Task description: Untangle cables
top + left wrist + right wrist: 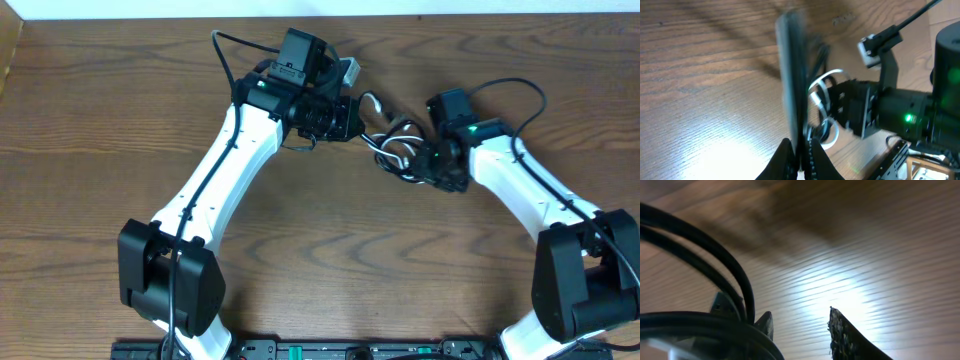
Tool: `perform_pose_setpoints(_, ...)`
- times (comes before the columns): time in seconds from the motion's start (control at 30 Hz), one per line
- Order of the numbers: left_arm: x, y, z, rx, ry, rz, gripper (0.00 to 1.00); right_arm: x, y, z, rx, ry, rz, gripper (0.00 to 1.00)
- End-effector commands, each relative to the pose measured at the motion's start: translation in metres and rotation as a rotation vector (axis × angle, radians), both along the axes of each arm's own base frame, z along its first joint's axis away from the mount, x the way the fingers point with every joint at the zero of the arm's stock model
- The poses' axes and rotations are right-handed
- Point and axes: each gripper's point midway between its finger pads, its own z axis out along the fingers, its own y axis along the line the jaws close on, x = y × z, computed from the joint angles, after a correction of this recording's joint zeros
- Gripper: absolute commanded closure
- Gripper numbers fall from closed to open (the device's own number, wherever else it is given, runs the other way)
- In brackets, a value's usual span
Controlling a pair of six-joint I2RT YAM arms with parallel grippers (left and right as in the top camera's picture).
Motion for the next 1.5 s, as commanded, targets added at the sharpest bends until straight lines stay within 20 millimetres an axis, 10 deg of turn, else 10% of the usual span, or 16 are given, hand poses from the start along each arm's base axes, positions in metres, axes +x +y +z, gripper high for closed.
perform_pose_setpoints(0.0,0.011,0.017,0.003,-0.002,-0.012,0.037,0.93,0.001,-0.047,-0.005,-0.14,0.016,-0.004,0.71)
perform_pose_setpoints(0.43,0.015,0.024,-0.003,0.065,-0.056,0.028,0.92,-0.017,0.037,0.02,0.373,-0.019,0.46,0.99)
perform_pose_setpoints(0.6,0.017,0.031,-0.008,0.113,-0.062,0.051,0.45,-0.016,0.047,0.039,0.416,-0.068,0.487,0.98)
perform_pose_setpoints(0.8,0.017,0.036,-0.014,0.153,-0.076,0.04,0.34,-0.006,0.029,0.06,0.324,-0.14,0.404,0.75)
perform_pose_setpoints(1.0,0.005,0.032,-0.029,0.205,-0.059,-0.032,0.34,0.0,0.003,0.068,0.231,-0.166,0.308,0.46)
perform_pose_setpoints(1.47,-0.018,0.083,-0.134,0.504,0.302,0.408,0.71,0.001,-0.021,0.062,0.151,-0.143,0.228,0.36)
